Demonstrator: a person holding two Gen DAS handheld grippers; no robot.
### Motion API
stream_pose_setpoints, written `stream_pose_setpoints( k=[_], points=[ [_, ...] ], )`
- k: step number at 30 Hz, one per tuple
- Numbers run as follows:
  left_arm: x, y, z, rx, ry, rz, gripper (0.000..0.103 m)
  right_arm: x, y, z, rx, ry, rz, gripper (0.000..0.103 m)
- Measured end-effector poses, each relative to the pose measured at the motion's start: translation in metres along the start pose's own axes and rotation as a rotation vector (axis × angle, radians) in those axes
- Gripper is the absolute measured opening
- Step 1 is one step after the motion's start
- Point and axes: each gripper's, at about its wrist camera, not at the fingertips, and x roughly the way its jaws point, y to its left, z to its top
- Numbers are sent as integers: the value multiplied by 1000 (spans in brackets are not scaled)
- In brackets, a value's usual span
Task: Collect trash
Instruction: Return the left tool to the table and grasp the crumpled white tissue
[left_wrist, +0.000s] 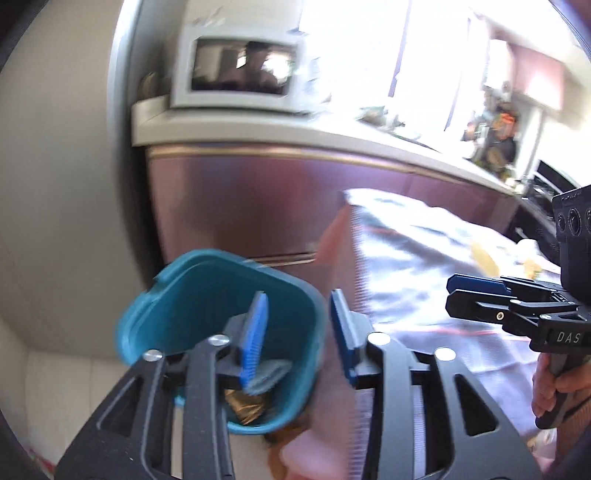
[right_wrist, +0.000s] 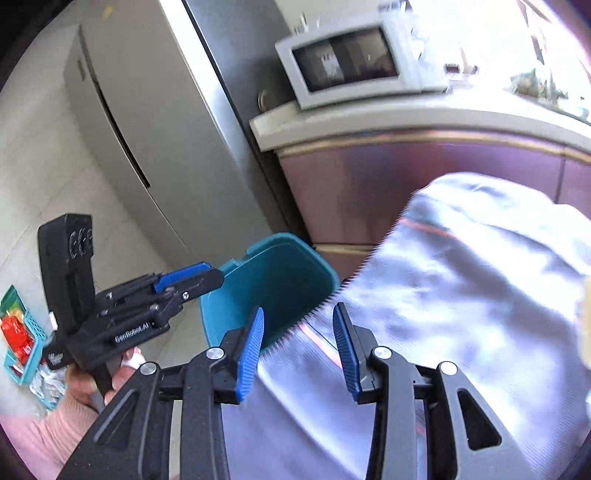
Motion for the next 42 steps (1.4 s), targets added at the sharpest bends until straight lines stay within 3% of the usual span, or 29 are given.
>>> stream_pose_setpoints(
  k=[6, 17, 24, 30, 32, 34, 35, 37, 42],
  points=[
    [4, -75, 3, 92, -2, -196, 49, -87, -31, -26, 37, -118, -120, 47],
    [48, -222, -10, 198, 130, -451, 57, -202, -116, -93, 230, -217, -468, 48],
    [87, -283, -11, 242, 209, -473, 58, -238, -154, -127, 336, -248, -561, 48],
    [125, -302, -7, 212, 281, -457, 58, -248, -173, -145, 405, -254, -567, 49],
    [136, -303, -5, 182, 300, -459, 55, -249, -177, -150, 419, -251, -556, 49],
    [145, -303, -3, 143, 317, -470, 44, -248, -179, -155, 431, -249, -547, 49],
    [146, -302, -3, 130, 323, -483, 23, -248, -179, -157, 437, -248, -539, 49],
    [148, -303, -3, 116, 329, -501, 4, -248, -180, -161, 445, -245, -532, 49],
    [136, -302, -4, 124, 290, -514, 3, -248, -179, -168, 461, -244, -498, 48]
  ],
)
